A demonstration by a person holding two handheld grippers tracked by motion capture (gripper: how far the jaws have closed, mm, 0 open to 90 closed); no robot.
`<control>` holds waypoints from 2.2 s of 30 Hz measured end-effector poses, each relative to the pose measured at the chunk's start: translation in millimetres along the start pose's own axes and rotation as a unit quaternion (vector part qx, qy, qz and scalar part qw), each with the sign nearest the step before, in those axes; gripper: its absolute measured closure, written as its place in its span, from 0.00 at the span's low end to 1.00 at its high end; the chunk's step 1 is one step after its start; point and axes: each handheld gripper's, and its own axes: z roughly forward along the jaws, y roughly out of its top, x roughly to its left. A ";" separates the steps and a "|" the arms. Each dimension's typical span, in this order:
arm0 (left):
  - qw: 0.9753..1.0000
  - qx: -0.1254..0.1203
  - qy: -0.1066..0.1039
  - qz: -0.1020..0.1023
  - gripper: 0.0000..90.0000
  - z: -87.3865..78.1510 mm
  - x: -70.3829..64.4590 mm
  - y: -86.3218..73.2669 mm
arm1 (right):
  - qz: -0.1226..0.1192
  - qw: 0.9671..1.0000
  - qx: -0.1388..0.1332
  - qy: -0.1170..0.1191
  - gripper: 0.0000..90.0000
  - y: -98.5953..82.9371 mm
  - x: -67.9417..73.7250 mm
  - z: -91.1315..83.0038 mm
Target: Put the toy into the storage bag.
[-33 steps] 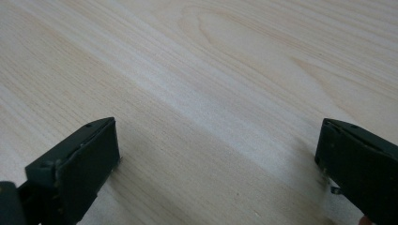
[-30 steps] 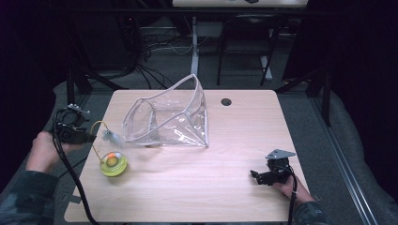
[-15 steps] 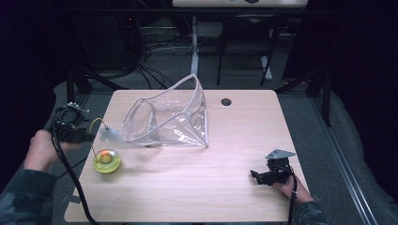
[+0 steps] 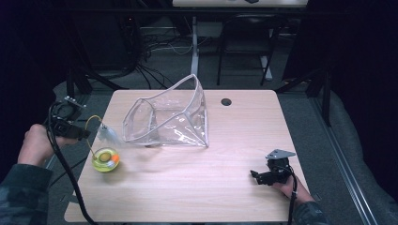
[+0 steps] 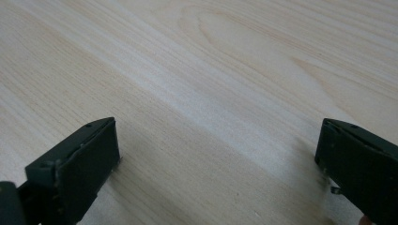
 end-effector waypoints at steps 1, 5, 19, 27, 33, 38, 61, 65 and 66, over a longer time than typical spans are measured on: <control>1.000 0.000 0.000 0.000 0.98 0.0 0.0 0.0 | 0.000 1.000 0.000 0.000 0.00 0.0 0.0 0.0; 1.000 -0.001 0.003 -0.001 0.98 -3.0 1.5 2.6 | 0.000 1.000 0.000 0.000 0.00 0.0 0.0 0.0; 1.000 0.009 0.007 0.002 0.98 -8.2 10.8 14.1 | -0.001 1.000 0.003 -0.001 0.00 0.1 -0.2 -0.4; 1.000 0.011 0.011 0.005 0.98 -11.0 13.4 22.2 | -0.001 1.000 0.003 -0.001 0.00 0.1 -0.2 -0.3; 1.000 0.008 0.017 0.007 0.98 -16.9 14.8 30.0 | -0.001 1.000 0.003 -0.001 0.00 0.1 -0.2 -0.3; 1.000 0.007 0.021 0.010 0.98 -23.3 15.8 38.3 | -0.001 1.000 0.003 -0.001 0.00 0.1 -0.2 -0.3; 0.999 0.011 0.030 0.014 0.98 -36.5 18.5 68.6 | -0.001 1.000 0.003 -0.001 0.00 0.0 -0.2 -0.3; 0.999 0.008 0.034 0.015 0.98 -42.4 18.8 73.9 | -0.001 1.000 0.003 -0.001 0.00 0.0 -0.2 -0.3; 0.999 0.008 0.036 0.016 0.98 -43.8 18.9 75.4 | -0.001 1.000 0.003 -0.001 0.00 0.0 -0.2 -0.3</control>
